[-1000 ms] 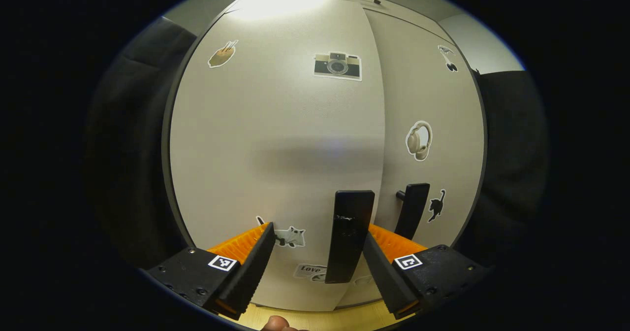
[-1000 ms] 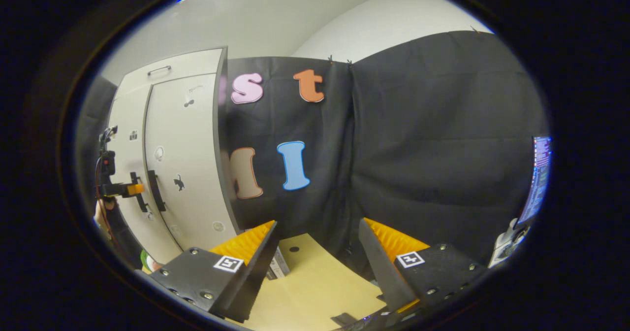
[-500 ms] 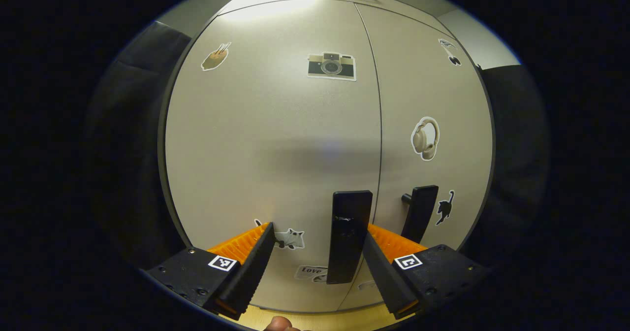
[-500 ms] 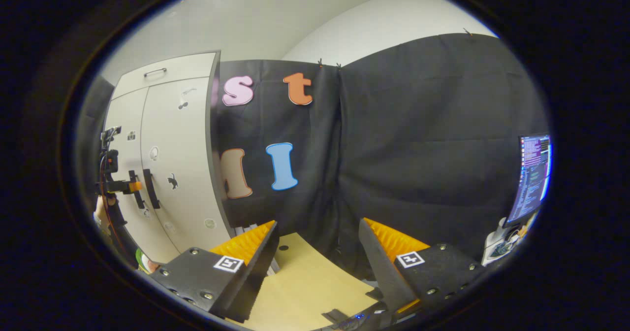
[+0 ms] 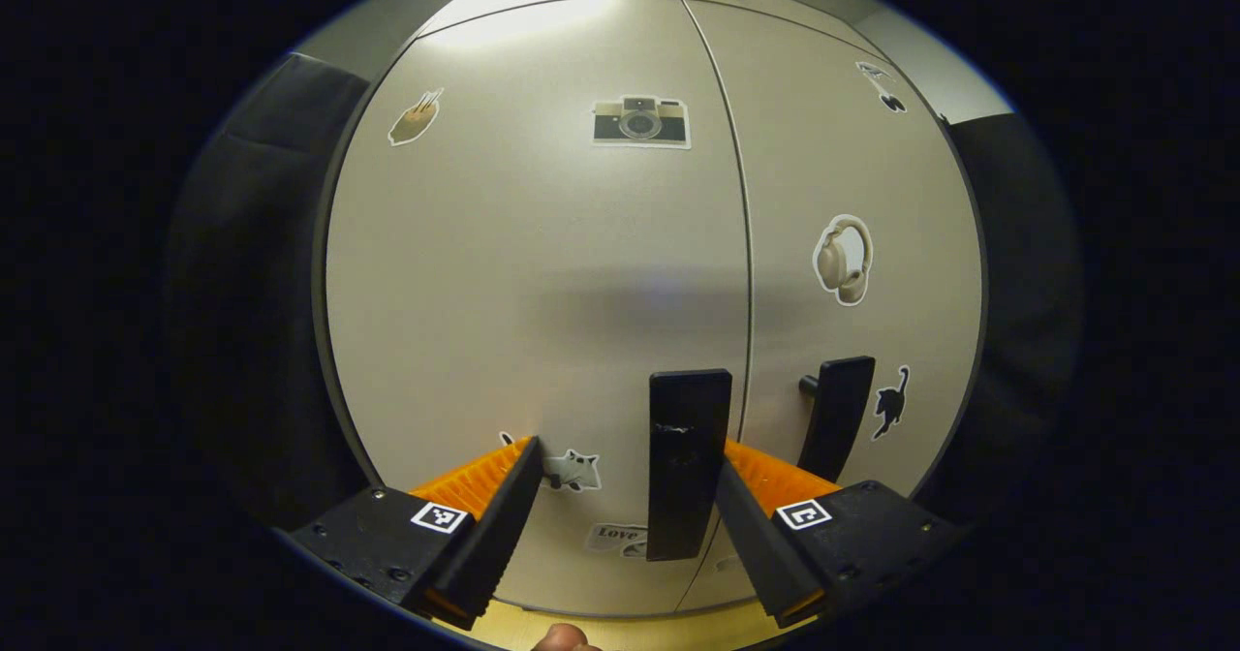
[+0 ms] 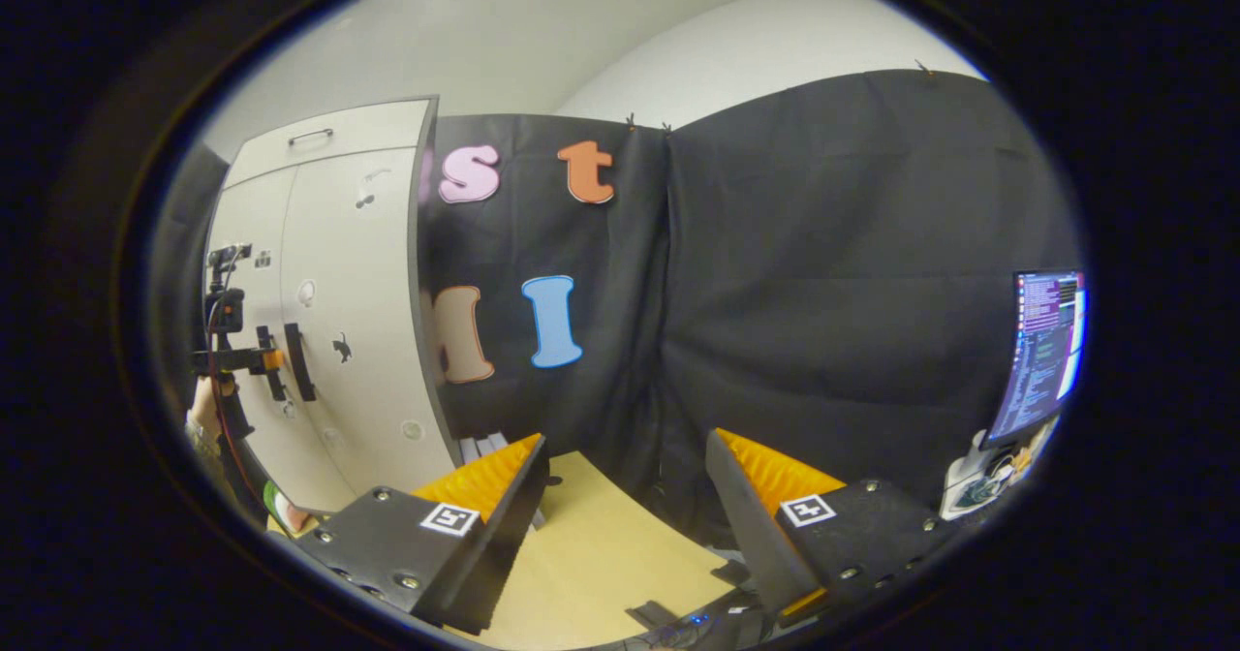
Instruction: Grab one shoe with the right hand and put it into the shoe cabinet, grab the other shoe with the left hand and put it into the shoe cabinet; then close the right door with the right hand and the left door with the left hand.
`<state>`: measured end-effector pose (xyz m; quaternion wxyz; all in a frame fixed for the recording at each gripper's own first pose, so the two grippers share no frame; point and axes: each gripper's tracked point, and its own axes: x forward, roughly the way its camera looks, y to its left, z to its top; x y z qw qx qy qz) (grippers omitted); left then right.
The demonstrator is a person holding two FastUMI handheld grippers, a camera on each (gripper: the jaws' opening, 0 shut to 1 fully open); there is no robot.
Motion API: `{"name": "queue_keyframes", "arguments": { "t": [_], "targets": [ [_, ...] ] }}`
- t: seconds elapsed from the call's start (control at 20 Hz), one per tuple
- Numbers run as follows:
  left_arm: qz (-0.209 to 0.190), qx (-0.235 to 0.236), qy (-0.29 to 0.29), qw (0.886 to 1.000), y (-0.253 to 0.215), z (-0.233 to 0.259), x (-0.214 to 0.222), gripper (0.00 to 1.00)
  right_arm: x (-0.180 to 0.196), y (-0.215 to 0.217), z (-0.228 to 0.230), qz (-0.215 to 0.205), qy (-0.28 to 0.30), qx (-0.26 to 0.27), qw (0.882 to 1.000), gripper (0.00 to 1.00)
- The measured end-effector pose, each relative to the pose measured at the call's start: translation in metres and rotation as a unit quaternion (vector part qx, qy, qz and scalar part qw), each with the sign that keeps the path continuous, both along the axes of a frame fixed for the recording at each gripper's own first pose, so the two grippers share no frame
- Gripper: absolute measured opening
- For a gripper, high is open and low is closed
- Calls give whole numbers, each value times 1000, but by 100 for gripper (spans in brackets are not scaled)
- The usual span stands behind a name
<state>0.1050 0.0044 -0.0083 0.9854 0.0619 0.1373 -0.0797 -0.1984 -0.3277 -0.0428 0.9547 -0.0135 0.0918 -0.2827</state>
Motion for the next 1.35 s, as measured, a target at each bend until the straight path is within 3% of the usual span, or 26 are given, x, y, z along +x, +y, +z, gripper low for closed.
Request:
{"name": "queue_keyframes", "arguments": {
  "t": [0.35, 0.65, 0.95, 1.35],
  "targets": [
    [-19, -1, -28, 999, -7, 27, -37, 100, 25, 40, 2, 61, 15, -11, 998, 97],
    [-36, -11, -46, 998, -10, 65, -88, 99, 88, 90, 19, 149, 5, -9, 989, 98],
    [-25, -38, -52, 998, 5, 93, -132, 98, 145, 157, 39, 246, -25, 18, 969, 97],
    [21, -32, -75, 996, 40, 123, -176, 99, 161, 210, 48, 329, -55, 47, 942, 97]
  ]
}}
